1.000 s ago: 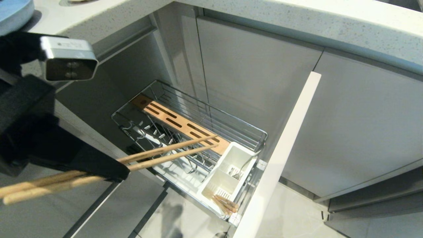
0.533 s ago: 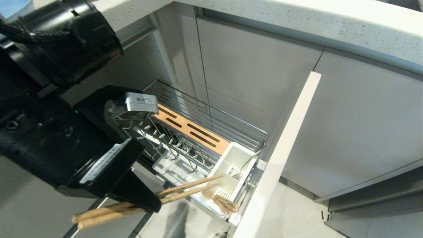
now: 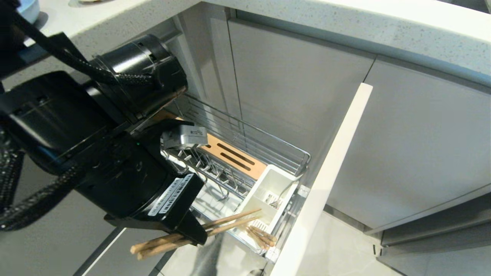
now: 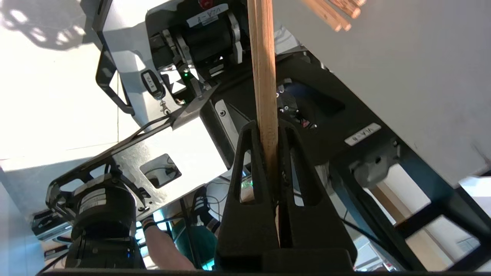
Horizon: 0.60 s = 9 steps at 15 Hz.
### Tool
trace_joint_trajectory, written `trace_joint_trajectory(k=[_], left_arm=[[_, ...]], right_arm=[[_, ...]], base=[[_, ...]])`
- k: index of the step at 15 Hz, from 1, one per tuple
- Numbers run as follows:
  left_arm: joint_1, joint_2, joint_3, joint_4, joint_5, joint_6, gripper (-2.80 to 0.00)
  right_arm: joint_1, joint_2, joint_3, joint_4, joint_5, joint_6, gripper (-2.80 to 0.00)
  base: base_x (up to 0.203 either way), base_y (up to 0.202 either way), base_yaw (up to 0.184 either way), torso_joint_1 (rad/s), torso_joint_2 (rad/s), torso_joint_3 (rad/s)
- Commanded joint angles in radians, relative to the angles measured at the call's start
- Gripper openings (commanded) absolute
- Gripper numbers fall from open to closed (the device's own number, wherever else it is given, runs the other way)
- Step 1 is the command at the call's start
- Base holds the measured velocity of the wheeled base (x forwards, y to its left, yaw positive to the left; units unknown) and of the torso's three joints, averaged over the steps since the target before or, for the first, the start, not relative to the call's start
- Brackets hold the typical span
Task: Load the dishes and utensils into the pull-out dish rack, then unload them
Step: Pick up the chopsticks and place it in the cupboard
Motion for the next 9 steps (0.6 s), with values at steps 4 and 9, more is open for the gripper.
trace_joint_trajectory(k=[4,9], left_arm=[[0.001,0.04,0.019,-0.044,-0.002,-0.004,-2.8],[0.008,0.086,0.036,-0.087,-0.002,-0.005,-2.8]], right_arm=[[0.0,-0.004,0.002,0.0,0.0,0.0,-2.8],[0.0,-0.004,0.002,0.0,0.0,0.0,-2.8]], base=[[0.0,0.0,0.0,0.0,0.0,0.0],[0.0,0.0,0.0,0.0,0.0,0.0]])
